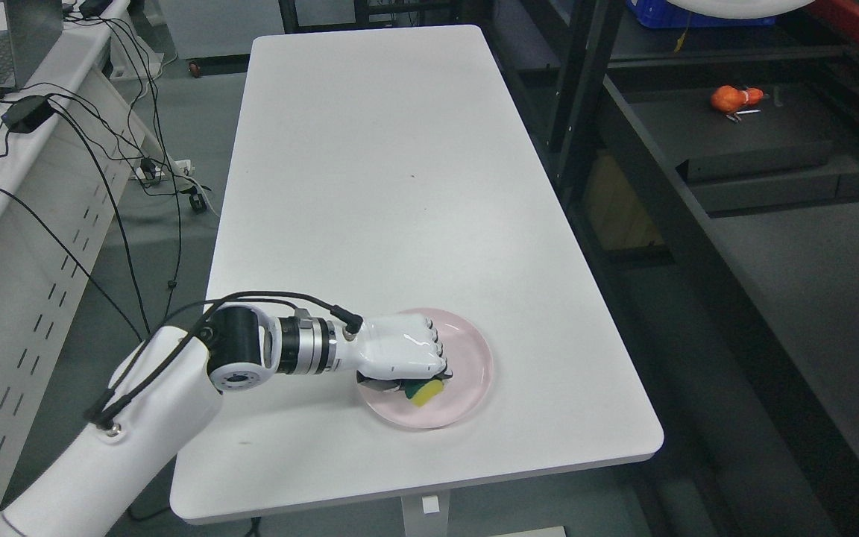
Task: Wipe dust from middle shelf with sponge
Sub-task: 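Lift the sponge off the plate with the left hand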
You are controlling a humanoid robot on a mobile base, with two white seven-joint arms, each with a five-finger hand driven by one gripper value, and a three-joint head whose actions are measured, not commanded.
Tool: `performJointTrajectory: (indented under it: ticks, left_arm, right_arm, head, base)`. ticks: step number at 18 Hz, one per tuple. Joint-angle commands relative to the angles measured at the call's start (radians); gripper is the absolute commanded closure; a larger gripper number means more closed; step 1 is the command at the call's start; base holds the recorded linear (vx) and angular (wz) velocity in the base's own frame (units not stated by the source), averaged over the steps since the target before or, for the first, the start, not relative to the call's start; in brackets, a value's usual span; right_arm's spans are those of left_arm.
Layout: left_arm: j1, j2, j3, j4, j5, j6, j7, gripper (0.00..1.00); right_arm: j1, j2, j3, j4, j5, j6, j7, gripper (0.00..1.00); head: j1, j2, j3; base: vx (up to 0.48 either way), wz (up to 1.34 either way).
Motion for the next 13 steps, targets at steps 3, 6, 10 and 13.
performJointTrajectory:
  ticks: [3, 6, 10, 13]
  left_arm:
    - [0.010, 0.055, 0.173, -0.055, 0.235, 0.001, 0.005, 1.00]
    - [0.039, 0.083, 0.329, -0.113, 0.340, 0.001, 0.007, 1.00]
    - [0.051, 0.078, 0.553, -0.155, 0.467, 0.001, 0.007, 1.00]
    - [0.070, 0.042, 0.680, -0.156, 0.568, 0.001, 0.012, 1.00]
  right_arm:
    - [0.000, -0.017, 0.000, -0.017, 0.000, 0.073, 0.000, 0.00]
    - [0.000, -0.017, 0.000, -0.017, 0.000, 0.073, 0.000, 0.00]
    - [0.000, -0.017, 0.000, -0.017, 0.000, 0.073, 0.000, 0.00]
    - [0.000, -0.017, 0.000, -0.017, 0.000, 0.073, 0.000, 0.00]
  head:
    - [0.0000, 0.000, 0.000]
    - [0.0000, 0.000, 0.000]
    - [0.0000, 0.000, 0.000]
    - [0.0000, 0.000, 0.000]
  base:
    - [0.000, 0.00]
    - [-0.005, 0.00]
    - [-0.025, -0.01]
    - [-0.104, -0.06]
